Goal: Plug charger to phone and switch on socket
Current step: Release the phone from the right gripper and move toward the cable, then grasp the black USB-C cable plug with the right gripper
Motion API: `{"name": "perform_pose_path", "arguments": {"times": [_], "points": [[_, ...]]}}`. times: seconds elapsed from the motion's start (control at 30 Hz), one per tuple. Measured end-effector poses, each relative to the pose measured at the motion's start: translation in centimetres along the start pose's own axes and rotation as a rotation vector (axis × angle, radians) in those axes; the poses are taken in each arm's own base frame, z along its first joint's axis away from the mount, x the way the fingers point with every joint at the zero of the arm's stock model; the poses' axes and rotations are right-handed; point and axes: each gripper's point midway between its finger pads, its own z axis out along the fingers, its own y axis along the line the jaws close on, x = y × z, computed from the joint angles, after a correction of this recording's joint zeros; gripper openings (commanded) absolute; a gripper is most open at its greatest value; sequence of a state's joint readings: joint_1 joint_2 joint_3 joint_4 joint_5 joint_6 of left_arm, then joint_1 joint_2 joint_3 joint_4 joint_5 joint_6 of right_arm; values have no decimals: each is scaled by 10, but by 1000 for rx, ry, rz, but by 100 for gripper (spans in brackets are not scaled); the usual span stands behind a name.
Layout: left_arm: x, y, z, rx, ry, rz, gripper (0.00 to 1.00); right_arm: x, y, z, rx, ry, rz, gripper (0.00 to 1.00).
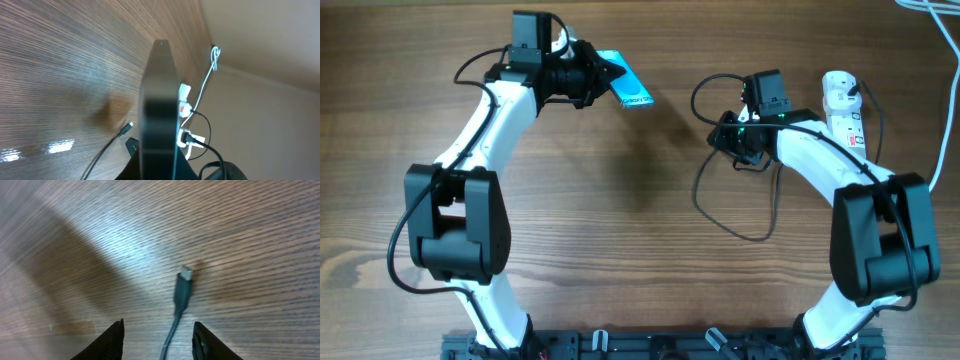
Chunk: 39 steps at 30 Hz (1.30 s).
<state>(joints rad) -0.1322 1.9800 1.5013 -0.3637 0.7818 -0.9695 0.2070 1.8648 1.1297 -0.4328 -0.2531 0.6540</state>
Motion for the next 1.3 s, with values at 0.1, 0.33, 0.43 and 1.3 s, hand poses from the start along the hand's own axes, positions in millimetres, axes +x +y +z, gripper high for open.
{"name": "perform_pose_path", "arguments": {"times": [0.1,0.33,0.43,1.3], "points": [[-6,4,-5,-4,-11,-17,4,1,-9,11,22,14,10,43],[-7,6,-7,-9,-13,-26,4,-12,-4,25,1,-19,1,23],[-7,6,-7,-9,-13,-25,4,-12,-6,28,5,-15,7,5],[-6,8,-7,-16,-9,-33,4,-14,-40,13,402,116,-194,4]]}}
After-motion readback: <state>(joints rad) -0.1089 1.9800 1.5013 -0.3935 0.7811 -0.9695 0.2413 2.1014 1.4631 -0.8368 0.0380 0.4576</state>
